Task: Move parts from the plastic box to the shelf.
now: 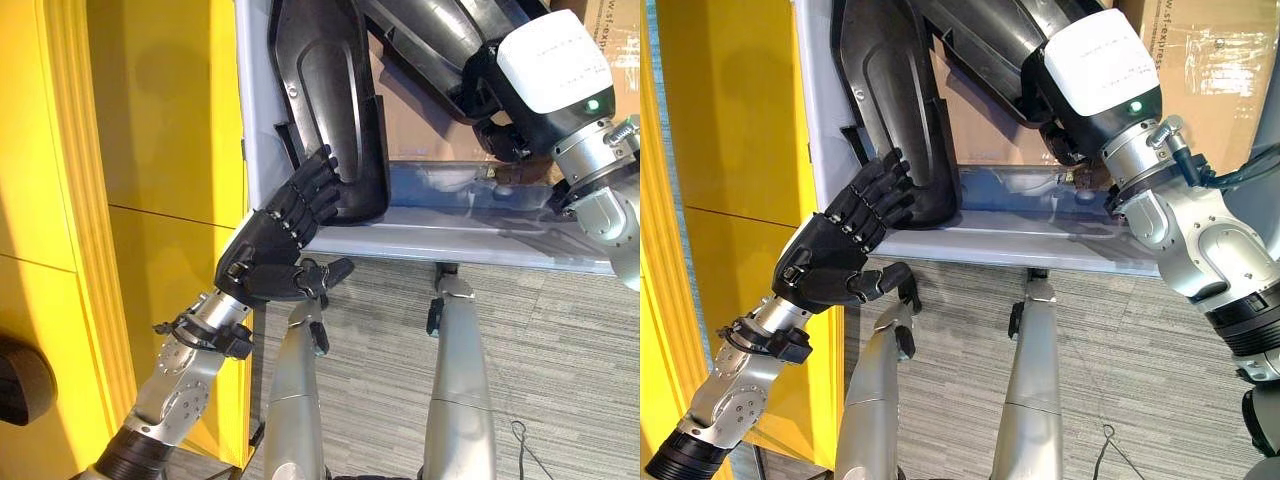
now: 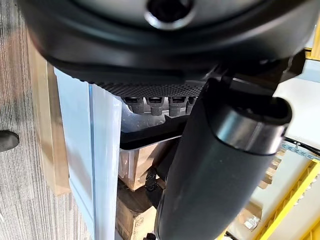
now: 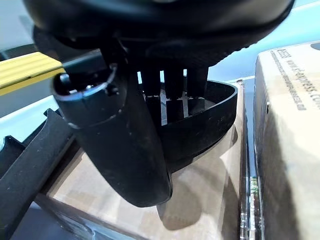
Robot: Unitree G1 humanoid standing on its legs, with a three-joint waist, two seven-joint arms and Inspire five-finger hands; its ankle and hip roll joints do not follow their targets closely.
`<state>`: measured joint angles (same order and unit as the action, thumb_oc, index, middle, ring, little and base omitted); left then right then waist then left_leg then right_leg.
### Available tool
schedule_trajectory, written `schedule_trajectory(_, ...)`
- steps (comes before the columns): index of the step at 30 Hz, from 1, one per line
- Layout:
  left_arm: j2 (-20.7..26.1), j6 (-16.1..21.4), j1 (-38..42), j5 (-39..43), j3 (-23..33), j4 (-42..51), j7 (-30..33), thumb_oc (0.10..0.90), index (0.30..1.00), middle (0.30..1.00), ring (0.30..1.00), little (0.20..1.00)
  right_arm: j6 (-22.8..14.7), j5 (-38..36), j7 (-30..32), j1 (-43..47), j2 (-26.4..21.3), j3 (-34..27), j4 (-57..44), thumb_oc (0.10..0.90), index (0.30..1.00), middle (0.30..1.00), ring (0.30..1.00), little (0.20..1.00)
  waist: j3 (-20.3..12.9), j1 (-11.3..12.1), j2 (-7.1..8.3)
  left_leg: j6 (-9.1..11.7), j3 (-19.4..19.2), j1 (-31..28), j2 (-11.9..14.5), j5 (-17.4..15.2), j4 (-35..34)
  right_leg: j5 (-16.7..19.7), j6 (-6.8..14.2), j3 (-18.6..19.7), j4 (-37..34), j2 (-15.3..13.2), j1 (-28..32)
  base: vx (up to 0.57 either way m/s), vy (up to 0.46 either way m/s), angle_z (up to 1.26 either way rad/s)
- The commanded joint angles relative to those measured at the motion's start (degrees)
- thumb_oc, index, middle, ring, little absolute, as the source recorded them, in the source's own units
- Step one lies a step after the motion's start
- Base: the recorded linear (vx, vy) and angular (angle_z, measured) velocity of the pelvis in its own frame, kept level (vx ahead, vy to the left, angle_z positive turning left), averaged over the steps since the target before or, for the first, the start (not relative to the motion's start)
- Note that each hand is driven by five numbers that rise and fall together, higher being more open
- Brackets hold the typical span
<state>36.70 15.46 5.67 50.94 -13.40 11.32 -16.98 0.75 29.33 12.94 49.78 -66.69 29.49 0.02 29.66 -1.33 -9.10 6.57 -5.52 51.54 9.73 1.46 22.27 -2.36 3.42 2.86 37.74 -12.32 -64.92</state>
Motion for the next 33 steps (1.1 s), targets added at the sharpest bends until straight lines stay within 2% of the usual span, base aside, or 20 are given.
schedule_trajectory(1, -2.2, 2.2, -4.2, -1.4, -1.1, 3.0, -2.7, 0.9, 1.0, 1.0, 1.0, 1.0, -2.7, -1.8, 3.9, 2.2, 1.4, -2.5, 0.1, 0.4, 0.3, 0.3, 0.3, 0.3, 0.1, -0.2, -1.74, -3.2, 0.2, 1.8, -2.4, -4.1, 1.5, -10.6, -3.1, -3.8, 1.2, 3.1, 5.0, 0.0, 0.0, 0.0)
schedule_trajectory(7, -3.5, 2.3, -5.6, -2.0, 0.3, 5.0, -2.4, 0.9, 1.0, 1.0, 1.0, 1.0, -6.0, -11.0, 10.4, -6.8, 6.7, -10.7, -9.8, 0.4, 0.3, 0.3, 0.3, 0.3, 0.1, -2.0, -1.13, -2.9, -1.2, -5.1, -1.8, -3.6, -2.1, -9.4, -2.5, -3.8, -2.5, 2.7, 11.1, 0.0, 0.079, -0.02)
schedule_trajectory(10, -3.7, 1.5, -6.0, -1.9, 1.7, 6.2, -1.7, 0.9, 1.0, 1.0, 1.0, 1.0, -7.7, -13.9, 10.5, -13.0, 11.0, -16.3, -14.5, 0.4, 0.3, 0.3, 0.3, 0.3, 0.1, -2.9, -0.58, -3.1, -2.2, -8.6, -1.2, -2.1, -4.5, -7.1, -2.4, -4.0, -5.0, 2.5, 13.6, -0.02, 0.098, -0.05)
schedule_trajectory(11, -3.8, 1.6, -6.5, -1.8, 1.5, 6.1, -1.7, 0.9, 1.0, 1.0, 1.0, 1.0, -7.9, -14.3, 10.9, -14.3, 11.7, -16.6, -14.9, 0.4, 0.3, 0.3, 0.3, 0.3, 0.1, -3.2, -0.46, -2.7, -1.9, -10.9, -1.3, -3.3, -4.7, -8.3, -1.9, -3.7, -5.1, 2.3, 15.7, 0.02, 0.107, -0.08)
schedule_trajectory(12, -4.1, 1.4, -6.0, -1.8, 2.2, 6.4, -1.3, 0.9, 1.0, 1.0, 1.0, 1.0, -7.9, -15.5, 10.8, -16.0, 13.8, -17.9, -16.1, 0.4, 0.3, 0.3, 0.3, 0.3, 0.1, -3.5, -0.25, -3.0, -2.6, -12.3, -0.9, -2.0, -6.1, -6.5, -2.0, -4.1, -6.9, 2.1, 16.7, 0.02, 0.094, -0.09)
schedule_trajectory(14, -4.2, 1.2, -6.4, -1.8, 2.6, 6.6, -1.3, 0.9, 1.0, 1.0, 1.0, 1.0, -8.2, -15.2, 10.3, -18.8, 15.8, -19.2, -17.0, 0.4, 0.3, 0.3, 0.3, 0.3, 0.1, -3.9, 0.05, -3.1, -2.8, -15.5, -0.9, -2.1, -7.4, -6.2, -1.8, -4.2, -8.3, 1.9, 19.7, 0.01, 0.099, -0.07)
schedule_trajectory(16, -4.5, 0.6, -6.7, -1.4, 3.6, 7.4, -1.1, 0.9, 1.0, 1.0, 1.0, 1.0, -7.8, -16.4, 11.6, -22.7, 18.8, -20.2, -17.6, 0.4, 0.3, 0.3, 0.3, 0.3, 0.1, -4.6, 0.58, -3.2, -3.2, -21.4, -0.6, -2.3, -9.4, -5.6, -1.2, -4.5, -10.7, 1.4, 25.2, 0.06, 0.088, -0.05)
schedule_trajectory(18, -4.5, 0.2, -6.7, -2.0, 3.8, 7.5, -0.9, 0.9, 1.0, 1.0, 1.0, 1.0, -8.3, -16.9, 12.2, -23.7, 20.0, -20.4, -17.2, 0.4, 0.3, 0.3, 0.3, 0.3, 0.1, -4.7, 0.95, -3.2, -3.2, -23.9, -0.6, -2.5, -10.2, -5.4, -1.0, -4.7, -11.8, 1.2, 27.6, 0.03, 0.029, -0.07)
schedule_trajectory(20, -4.5, -0.3, -6.4, -1.4, 4.3, 7.9, -0.9, 0.9, 1.0, 1.0, 1.0, 1.0, -9.8, -17.3, 14.6, -25.4, 21.8, -21.2, -16.0, 0.4, 0.3, 0.3, 0.3, 0.3, 0.1, -4.9, 1.75, -3.3, -3.1, -29.0, -0.5, -2.9, -11.8, -5.1, -0.6, -5.4, -14.2, 0.9, 33.1, 0.05, 0.019, -0.07)
schedule_trajectory(25, -5.2, -1.5, -5.9, -2.5, 4.3, 8.8, -0.2, 0.9, 1.0, 1.0, 1.0, 1.0, -10.6, -16.2, 17.4, -28.1, 24.6, -22.8, -14.9, 0.4, 0.3, 0.3, 0.3, 0.3, -0.1, -4.9, 2.76, -3.1, -2.9, -36.4, 0.2, -3.0, -14.4, -4.0, 0.0, -6.1, -19.1, 1.1, 42.3, 0.06, 0.008, -0.01)
schedule_trajectory(27, -5.6, -2.0, -6.2, -2.9, 4.2, 9.1, 0.2, 0.9, 1.0, 1.0, 1.0, 1.0, -11.3, -17.1, 18.4, -29.6, 25.2, -23.2, -14.4, 0.4, 0.3, 0.3, 0.3, 0.3, -1.4, -4.7, 3.08, -3.0, -2.8, -38.5, 0.5, -3.0, -15.6, -3.7, 0.1, -6.5, -21.2, 1.1, 45.2, 0.13, 0.0, -0.04)
schedule_trajectory(28, -6.0, -2.1, -6.8, -3.4, 4.4, 9.2, 0.0, 0.9, 1.0, 1.0, 1.0, 1.0, -13.4, -17.9, 18.6, -31.5, 25.9, -23.8, -13.9, 0.4, 0.3, 0.3, 0.3, 0.3, -3.3, -4.5, 3.46, -2.9, -2.7, -40.3, 0.8, -2.8, -16.8, -3.3, 0.3, -6.8, -23.5, 1.3, 47.9, 0.17, 0.001, -0.03)
schedule_trajectory(33, -6.9, -3.5, -8.5, -4.9, 4.4, 9.2, -0.1, 0.9, 1.0, 1.0, 1.0, 1.0, -16.4, -20.6, 16.4, -36.3, 27.6, -24.3, -15.4, 0.4, 0.3, 0.3, 0.3, 0.3, -8.0, -4.2, 4.72, -2.6, -2.6, -45.1, 1.4, -2.0, -19.7, -2.3, 0.7, -7.4, -27.5, 1.7, 54.2, 0.15, 0.002, 0.04)
